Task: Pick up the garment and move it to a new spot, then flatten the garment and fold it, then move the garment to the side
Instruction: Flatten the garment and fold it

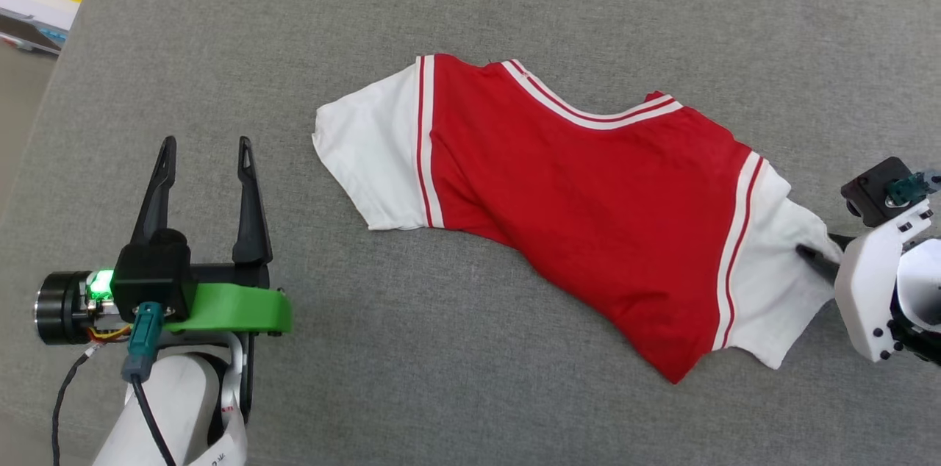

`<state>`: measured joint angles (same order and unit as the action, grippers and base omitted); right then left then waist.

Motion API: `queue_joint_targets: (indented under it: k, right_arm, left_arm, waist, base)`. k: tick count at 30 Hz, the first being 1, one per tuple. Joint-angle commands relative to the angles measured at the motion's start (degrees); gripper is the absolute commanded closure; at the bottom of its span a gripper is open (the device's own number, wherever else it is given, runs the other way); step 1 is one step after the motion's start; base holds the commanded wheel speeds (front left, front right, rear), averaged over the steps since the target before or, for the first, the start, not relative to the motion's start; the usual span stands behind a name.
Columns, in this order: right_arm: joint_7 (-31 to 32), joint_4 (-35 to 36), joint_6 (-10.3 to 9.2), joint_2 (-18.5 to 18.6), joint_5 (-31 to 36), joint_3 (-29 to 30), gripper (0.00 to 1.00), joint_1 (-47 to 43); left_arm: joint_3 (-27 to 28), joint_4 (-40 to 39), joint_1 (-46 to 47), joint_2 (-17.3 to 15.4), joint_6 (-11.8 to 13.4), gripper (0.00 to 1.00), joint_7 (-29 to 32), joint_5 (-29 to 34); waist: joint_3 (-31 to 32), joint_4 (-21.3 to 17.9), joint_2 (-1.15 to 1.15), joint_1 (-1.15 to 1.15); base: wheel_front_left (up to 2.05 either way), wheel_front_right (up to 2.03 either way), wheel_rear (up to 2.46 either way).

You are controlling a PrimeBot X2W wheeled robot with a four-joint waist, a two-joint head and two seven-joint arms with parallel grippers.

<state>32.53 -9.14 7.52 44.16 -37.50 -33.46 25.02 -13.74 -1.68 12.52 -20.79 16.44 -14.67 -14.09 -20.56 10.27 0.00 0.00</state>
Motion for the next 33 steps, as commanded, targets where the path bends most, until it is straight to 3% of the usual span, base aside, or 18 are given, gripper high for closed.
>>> queue_joint_targets:
  k: [1,6,11,12,16,19,23,29,33]
  right_arm:
    - [-1.3,-2.2,-0.03,-1.8,0.3,-1.2,1.0,-0.8]
    - [-7.4,-2.7,-0.03,-1.7,1.2,4.7,1.0,-0.1]
    - [-9.2,-3.1,-0.03,-0.4,1.7,11.2,1.0,-2.0]
    - [-9.5,-2.9,-0.03,-0.3,2.0,14.2,1.0,-3.6]
    - [-9.5,-2.2,-0.03,-0.9,2.5,16.9,1.0,-5.4]
    - [-9.4,-1.6,-0.03,-1.7,3.2,18.0,1.0,-6.4]
    - [-9.2,-1.1,-0.03,-2.9,4.0,18.7,1.0,-6.9]
    - [-8.8,-0.5,-0.03,-4.2,5.0,18.9,1.0,-6.4]
    - [-8.5,0.0,-0.03,-4.7,5.5,18.5,1.0,-5.4]
  left_arm:
    - [0.8,0.3,-0.8,0.4,-0.8,0.0,-0.3,0.8]
    - [3.1,1.0,0.1,-0.3,-4.1,0.0,-0.3,1.5]
    - [3.8,2.6,4.0,-3.1,-8.6,0.0,-0.3,2.5]
    - [3.6,4.3,7.7,-5.1,-11.5,0.0,-0.2,2.2]
    - [2.5,6.0,13.9,-7.3,-16.3,0.0,3.6,0.4]
    - [1.0,7.3,18.8,-8.7,-20.3,0.0,10.1,-1.8]
    - [-2.5,9.5,24.8,-9.9,-23.2,0.0,22.3,-8.0]
    - [-12.7,11.6,31.2,-13.0,-23.9,0.0,43.8,-20.5]
    - [-19.7,12.1,34.3,-15.1,-23.9,0.0,51.8,-28.0]
  waist:
    - [1.0,-1.1,0.0,0.0]
    - [2.9,-2.8,0.0,0.0]
    - [4.0,-4.3,0.0,0.0]
    - [4.1,-5.2,0.0,0.0]
    - [3.8,-6.2,0.0,0.0]
    - [3.3,-6.8,0.0,0.0]
    - [2.6,-7.4,0.0,0.0]
    - [1.1,-8.3,0.0,0.0]
    - [-0.3,-8.9,0.0,0.0]
  base:
    - [0.0,0.0,0.0]
    - [0.0,0.0,0.0]
    - [0.0,0.0,0.0]
    - [0.0,0.0,0.0]
    - [0.0,0.0,0.0]
    - [0.0,0.0,0.0]
    - [0.0,0.0,0.0]
    - [0.0,0.0,0.0]
    - [0.0,0.0,0.0]
